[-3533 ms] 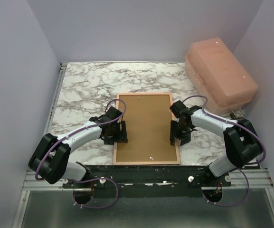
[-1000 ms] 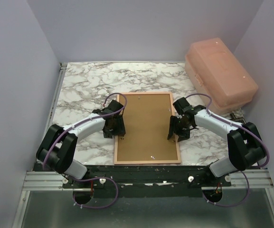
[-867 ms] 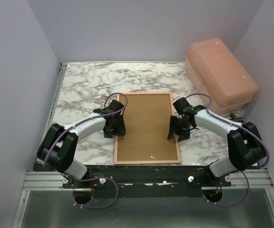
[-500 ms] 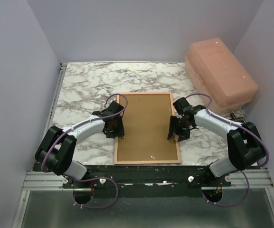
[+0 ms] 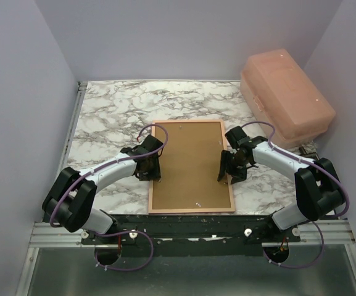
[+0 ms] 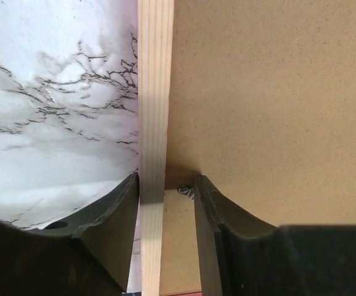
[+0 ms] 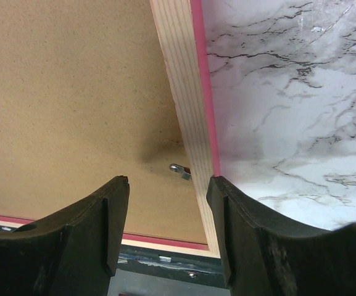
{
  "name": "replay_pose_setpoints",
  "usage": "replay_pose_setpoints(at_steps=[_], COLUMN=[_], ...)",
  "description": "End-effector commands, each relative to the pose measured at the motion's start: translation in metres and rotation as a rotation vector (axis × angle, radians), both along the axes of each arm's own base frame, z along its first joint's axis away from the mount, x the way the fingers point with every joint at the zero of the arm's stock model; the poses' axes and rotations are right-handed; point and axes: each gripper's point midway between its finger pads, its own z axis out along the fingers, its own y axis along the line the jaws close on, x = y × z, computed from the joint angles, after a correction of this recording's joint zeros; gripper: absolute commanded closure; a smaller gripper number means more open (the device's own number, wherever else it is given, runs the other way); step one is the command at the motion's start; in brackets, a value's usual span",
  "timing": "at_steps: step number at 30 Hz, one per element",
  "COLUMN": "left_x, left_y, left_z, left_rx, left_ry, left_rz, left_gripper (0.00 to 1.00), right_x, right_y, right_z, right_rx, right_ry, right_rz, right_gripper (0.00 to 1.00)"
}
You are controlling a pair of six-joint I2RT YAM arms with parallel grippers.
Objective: Put the photo into the frame
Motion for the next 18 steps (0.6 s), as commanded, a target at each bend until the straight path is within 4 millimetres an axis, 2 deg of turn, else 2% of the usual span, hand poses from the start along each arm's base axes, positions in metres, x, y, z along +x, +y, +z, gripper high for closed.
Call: replay_pose_setpoints(at_steps=[1,3,5,11,18], left_x=[-0.041,-0.039,-0.038,-0.047,-0.059], left_y=[0.020,0.019,0.019,0.021,0.018], left_z=[-0.019,-0.018,-0.016,-0.017,-0.022], left_rx=[0.088,0.085,0.091,0.106,0.115], left_ry=[0.134,0.134,0.133,0.151,0.178], left_rz=[-0.014,-0.015,-0.018,-0.048,-0.080], left_gripper=[0.72,0.80,0.82,0.96,1.00], right_x=[-0.018,-0.018,-0.018,-0.018,-0.017], right_y=[0.007,0.008,0.008,0.008,0.010], right_z=[-0.040,-0.040,-0.040,-0.040,-0.040], right_rx=[0.032,0.034,0.034,0.035,0.041], right_ry=[0.077,0.079,0.081,0.078,0.082], right_rz=[0.023,0.023,0.024,0.023,0.022], right_gripper=[0.39,0.39,0.39,0.39,0.39])
